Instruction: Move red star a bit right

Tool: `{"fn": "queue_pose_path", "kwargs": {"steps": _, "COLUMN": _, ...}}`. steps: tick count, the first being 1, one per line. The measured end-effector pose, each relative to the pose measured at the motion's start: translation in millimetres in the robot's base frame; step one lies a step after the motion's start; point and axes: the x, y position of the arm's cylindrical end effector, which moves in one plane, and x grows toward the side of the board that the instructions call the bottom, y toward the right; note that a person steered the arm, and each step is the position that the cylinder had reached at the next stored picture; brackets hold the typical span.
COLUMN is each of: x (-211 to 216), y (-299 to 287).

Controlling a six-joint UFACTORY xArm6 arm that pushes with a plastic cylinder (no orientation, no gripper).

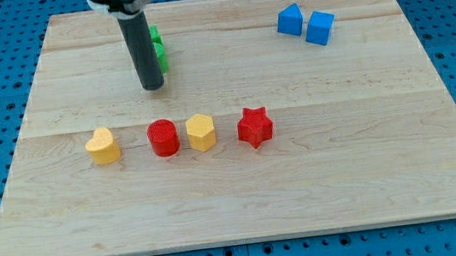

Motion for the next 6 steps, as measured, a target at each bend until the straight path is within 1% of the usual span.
{"fn": "queue_pose_path", "kwargs": {"steps": 1, "x": 20.1, "y": 6.9}}
{"fn": "queue_pose_path", "kwargs": {"steps": 2, "x": 49.3, "y": 80.9}}
{"fn": "queue_pose_path", "kwargs": {"steps": 3, "x": 87.1, "y": 117.9}}
{"fn": "queue_pose_path", "kwargs": {"steps": 4, "x": 135.6, "y": 112.8}}
{"fn": "queue_pose_path", "kwargs": {"steps": 5, "x": 106.9, "y": 123.3}}
{"fn": "queue_pose_path", "kwargs": {"steps": 6, "x": 87.8, "y": 145.0}}
